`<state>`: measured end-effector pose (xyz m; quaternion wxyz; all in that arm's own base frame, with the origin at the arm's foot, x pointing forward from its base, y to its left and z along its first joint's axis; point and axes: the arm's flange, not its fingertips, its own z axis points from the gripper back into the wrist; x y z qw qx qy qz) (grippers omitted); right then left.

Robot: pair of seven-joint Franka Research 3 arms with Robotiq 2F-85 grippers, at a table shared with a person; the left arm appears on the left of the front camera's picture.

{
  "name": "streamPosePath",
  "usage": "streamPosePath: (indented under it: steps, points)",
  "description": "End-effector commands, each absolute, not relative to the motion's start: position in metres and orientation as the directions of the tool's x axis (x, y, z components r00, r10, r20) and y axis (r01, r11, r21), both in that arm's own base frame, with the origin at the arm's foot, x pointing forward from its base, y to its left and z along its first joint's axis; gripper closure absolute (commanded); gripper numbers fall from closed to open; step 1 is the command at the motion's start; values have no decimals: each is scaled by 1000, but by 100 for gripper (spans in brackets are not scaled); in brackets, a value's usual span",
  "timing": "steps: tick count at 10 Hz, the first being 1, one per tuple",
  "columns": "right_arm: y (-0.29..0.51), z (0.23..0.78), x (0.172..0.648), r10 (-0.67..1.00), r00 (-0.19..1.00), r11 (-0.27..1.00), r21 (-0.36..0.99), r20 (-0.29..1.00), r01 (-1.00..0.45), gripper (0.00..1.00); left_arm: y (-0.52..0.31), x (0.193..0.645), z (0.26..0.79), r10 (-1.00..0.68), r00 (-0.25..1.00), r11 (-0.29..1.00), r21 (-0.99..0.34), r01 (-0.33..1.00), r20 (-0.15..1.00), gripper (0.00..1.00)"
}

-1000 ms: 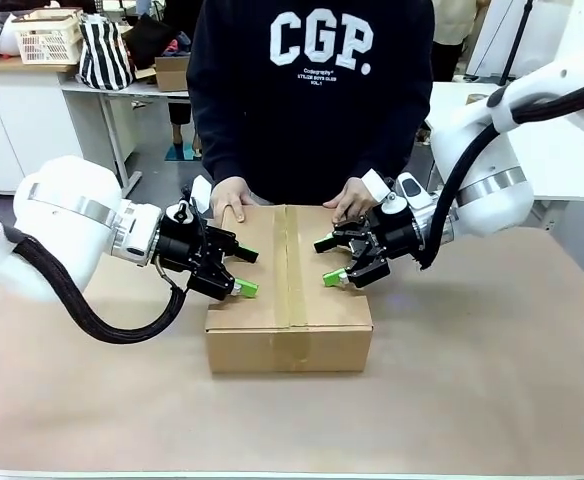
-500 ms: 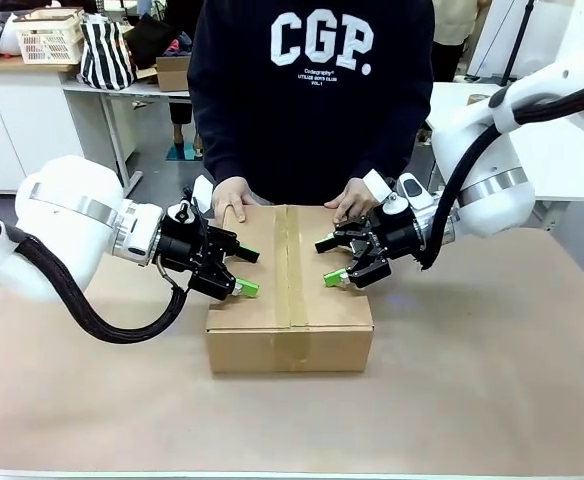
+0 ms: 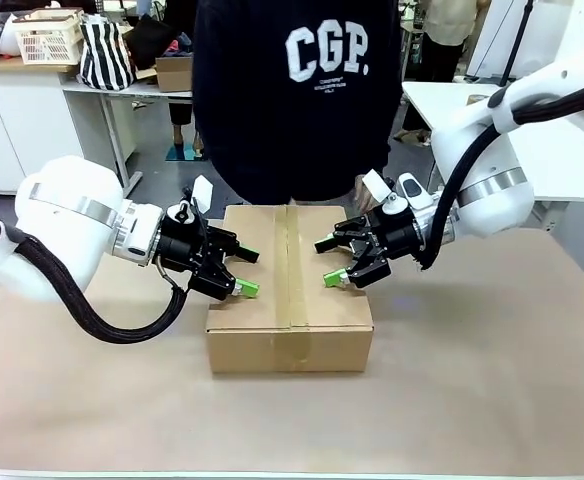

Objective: Pack the gift set into the box.
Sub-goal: Press and hold the closed box until the human finishes sealing it.

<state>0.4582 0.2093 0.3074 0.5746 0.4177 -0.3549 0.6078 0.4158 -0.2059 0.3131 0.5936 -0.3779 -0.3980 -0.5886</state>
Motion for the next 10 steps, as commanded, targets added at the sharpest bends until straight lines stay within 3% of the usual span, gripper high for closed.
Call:
streamPosePath:
  steps: [1, 10]
  points:
    - [209, 306, 458, 405, 10, -84, 48, 914, -995, 0, -205, 414, 312, -408, -9, 27, 22, 999, 913, 0]
    - [209, 306, 458, 405, 10, -84, 48, 914, -995, 0, -205, 414, 312, -408, -9, 27, 22, 999, 913, 0]
